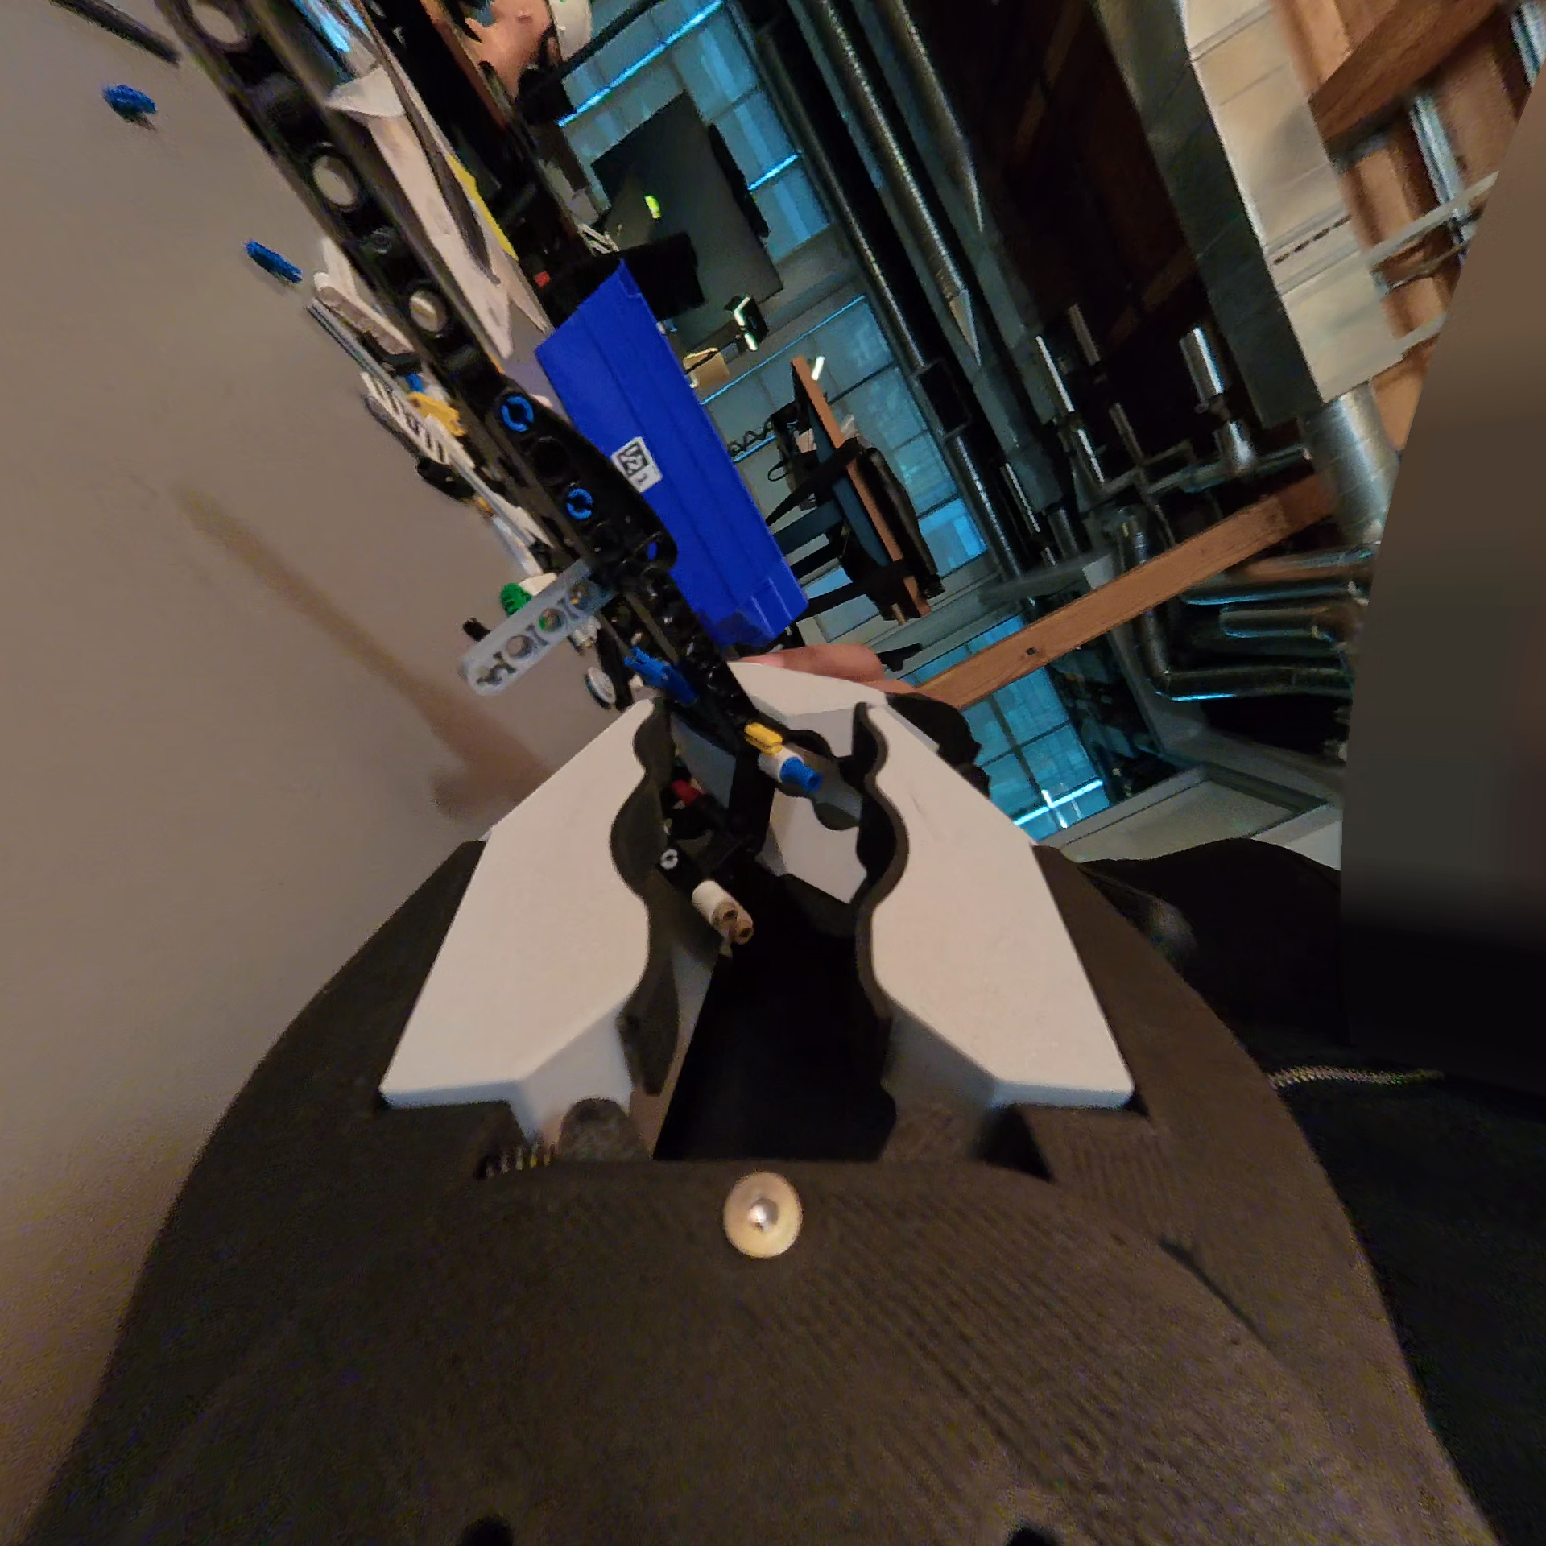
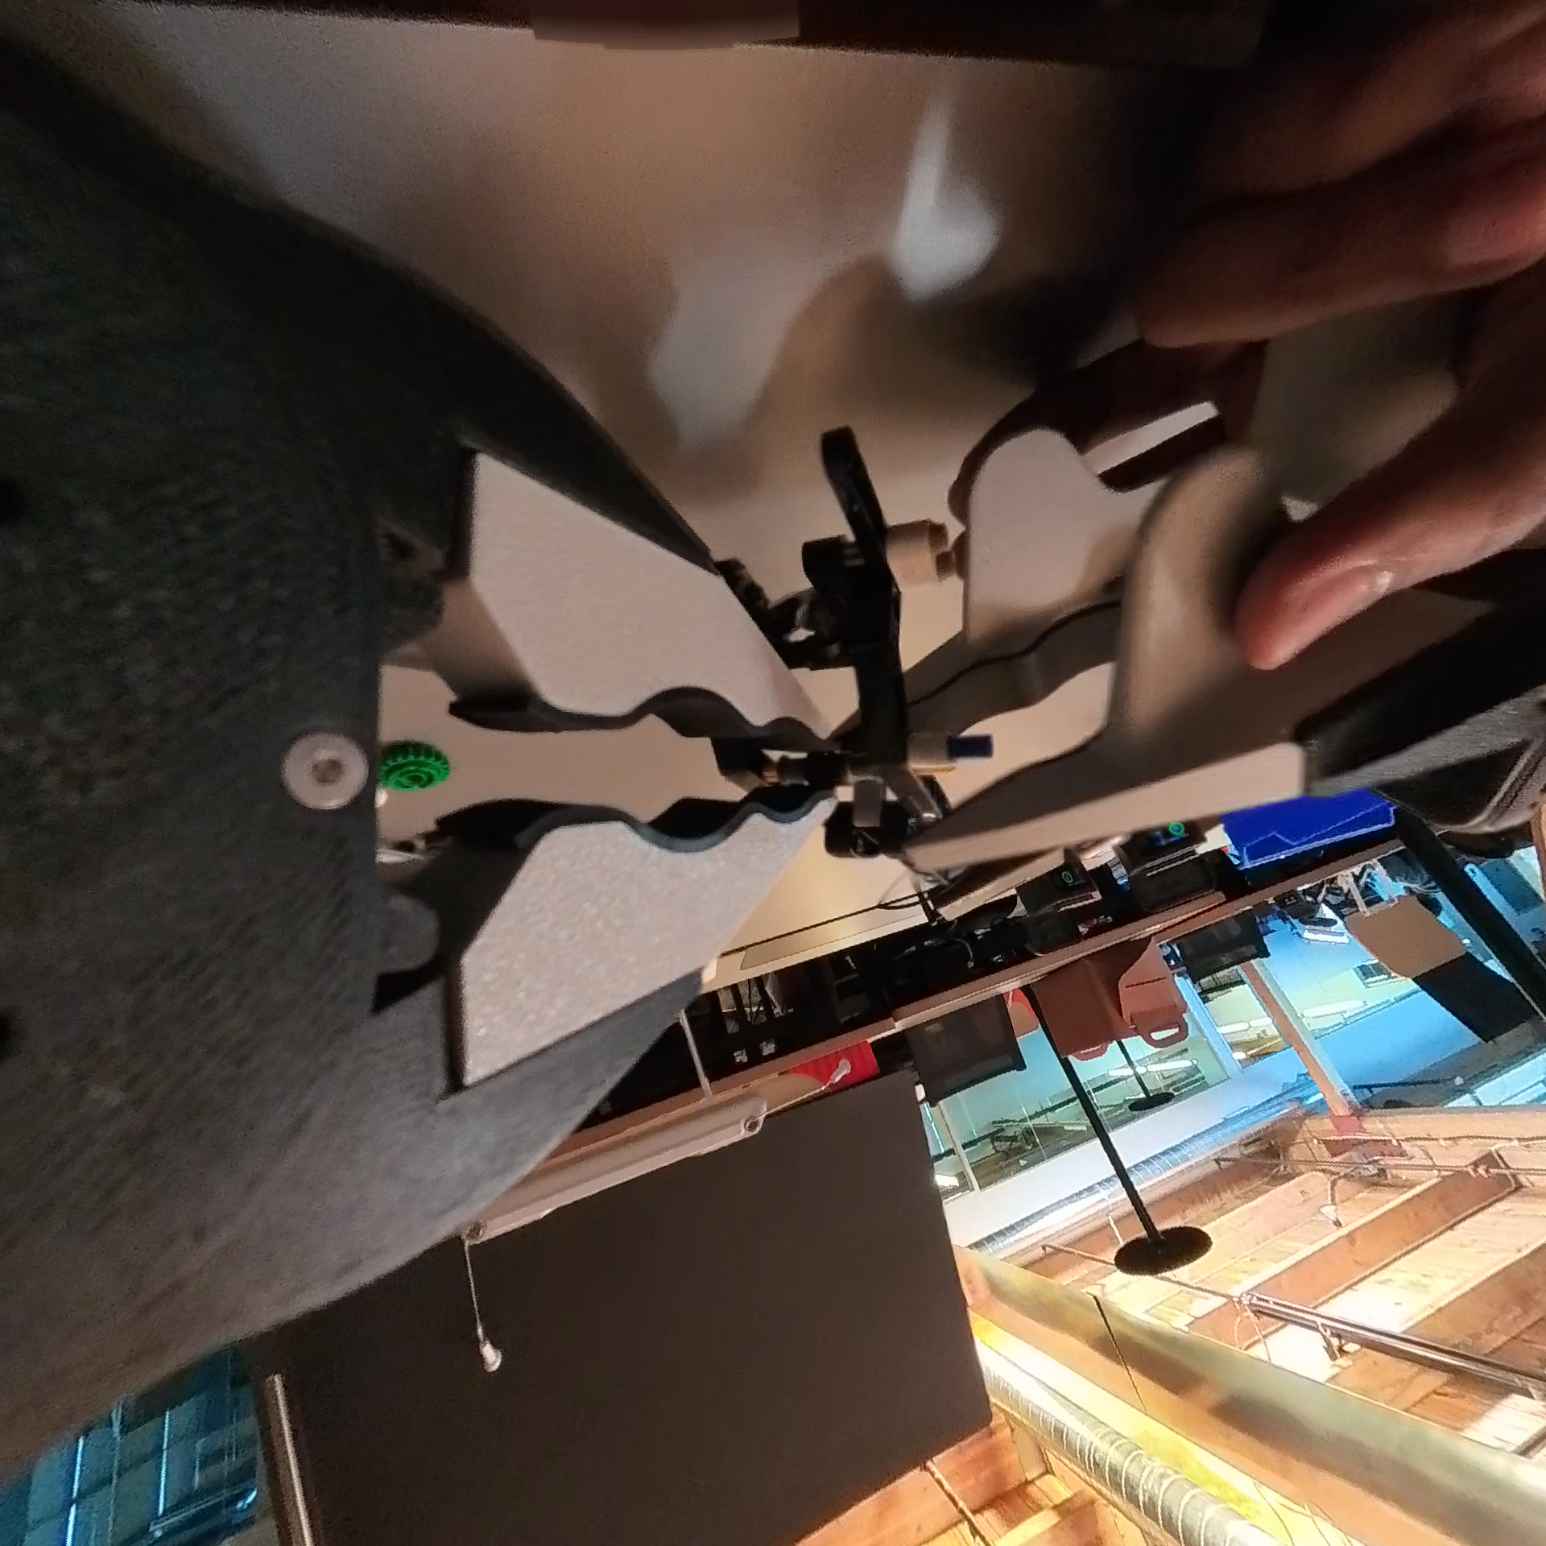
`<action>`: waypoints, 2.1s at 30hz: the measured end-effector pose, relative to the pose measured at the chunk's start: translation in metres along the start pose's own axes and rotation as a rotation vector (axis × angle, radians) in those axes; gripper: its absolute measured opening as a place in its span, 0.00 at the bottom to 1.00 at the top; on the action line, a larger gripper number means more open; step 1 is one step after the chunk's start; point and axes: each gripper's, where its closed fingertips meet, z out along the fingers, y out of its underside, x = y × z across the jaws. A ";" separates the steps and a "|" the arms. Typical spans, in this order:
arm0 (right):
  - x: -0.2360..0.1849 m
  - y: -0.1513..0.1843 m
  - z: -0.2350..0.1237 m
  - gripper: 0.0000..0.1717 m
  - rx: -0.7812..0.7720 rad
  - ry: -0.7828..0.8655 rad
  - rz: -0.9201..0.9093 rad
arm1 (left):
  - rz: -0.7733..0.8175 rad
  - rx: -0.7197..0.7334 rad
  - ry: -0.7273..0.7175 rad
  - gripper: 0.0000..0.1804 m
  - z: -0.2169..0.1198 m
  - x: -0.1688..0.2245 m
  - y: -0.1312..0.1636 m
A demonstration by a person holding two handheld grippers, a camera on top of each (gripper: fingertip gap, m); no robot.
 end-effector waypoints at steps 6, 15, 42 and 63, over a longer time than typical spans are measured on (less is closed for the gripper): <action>-0.001 -0.009 -0.007 0.14 0.105 -0.066 0.227 | 0.029 0.014 -0.062 0.05 -0.002 -0.008 -0.003; 0.011 -0.007 -0.020 0.15 0.184 -0.360 0.798 | 0.112 -0.059 -0.110 0.02 0.003 -0.010 0.008; -0.006 -0.002 -0.028 0.16 0.101 -0.464 0.708 | 0.156 -0.141 -0.133 0.03 0.009 -0.013 0.020; -0.009 0.012 -0.019 0.08 0.024 -0.037 -0.033 | 0.085 -0.113 -0.163 0.06 0.008 -0.021 0.014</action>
